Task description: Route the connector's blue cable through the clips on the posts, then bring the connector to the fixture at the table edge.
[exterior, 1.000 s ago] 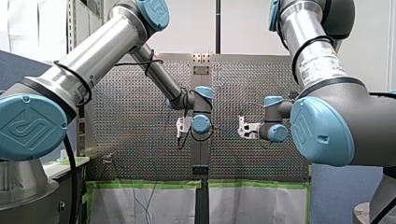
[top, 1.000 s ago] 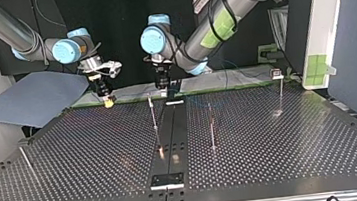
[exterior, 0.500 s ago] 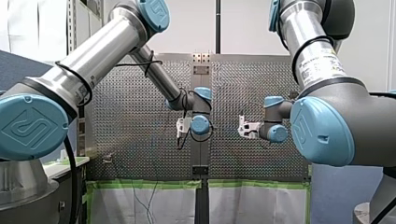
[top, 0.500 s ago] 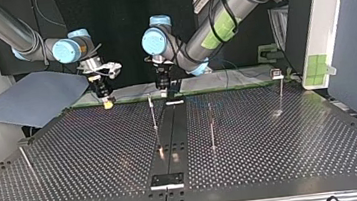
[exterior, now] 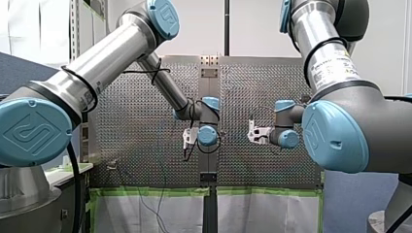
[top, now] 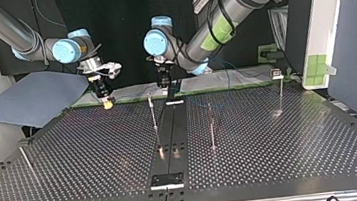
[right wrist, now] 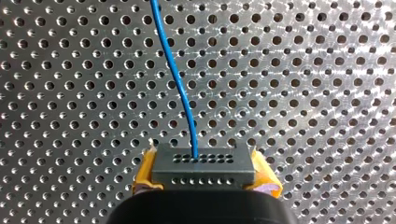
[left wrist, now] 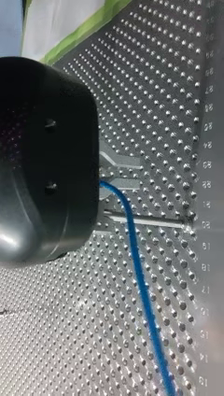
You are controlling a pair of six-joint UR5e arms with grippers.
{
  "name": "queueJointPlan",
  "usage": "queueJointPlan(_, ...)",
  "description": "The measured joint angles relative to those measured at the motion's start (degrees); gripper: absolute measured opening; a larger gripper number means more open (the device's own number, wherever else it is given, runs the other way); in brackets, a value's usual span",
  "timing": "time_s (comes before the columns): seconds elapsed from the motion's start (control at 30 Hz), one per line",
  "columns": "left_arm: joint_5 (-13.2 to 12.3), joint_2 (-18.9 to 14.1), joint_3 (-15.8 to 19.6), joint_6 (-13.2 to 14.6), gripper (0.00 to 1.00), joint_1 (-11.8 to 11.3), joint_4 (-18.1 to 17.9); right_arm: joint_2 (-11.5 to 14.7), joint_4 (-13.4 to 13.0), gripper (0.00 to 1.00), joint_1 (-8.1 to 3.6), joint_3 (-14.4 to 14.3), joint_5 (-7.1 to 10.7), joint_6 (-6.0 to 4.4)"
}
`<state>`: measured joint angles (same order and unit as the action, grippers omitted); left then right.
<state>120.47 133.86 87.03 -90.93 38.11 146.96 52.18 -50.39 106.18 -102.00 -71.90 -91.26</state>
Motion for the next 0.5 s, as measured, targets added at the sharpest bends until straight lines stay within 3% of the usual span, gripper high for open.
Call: queueJointPlan(0.5, -1.73, 0.04, -2.99, -0.21, 0.12, -1.78, 0.74, -0.08, -0.34, 0.0, -0.19, 0.53, -0.33, -0.7)
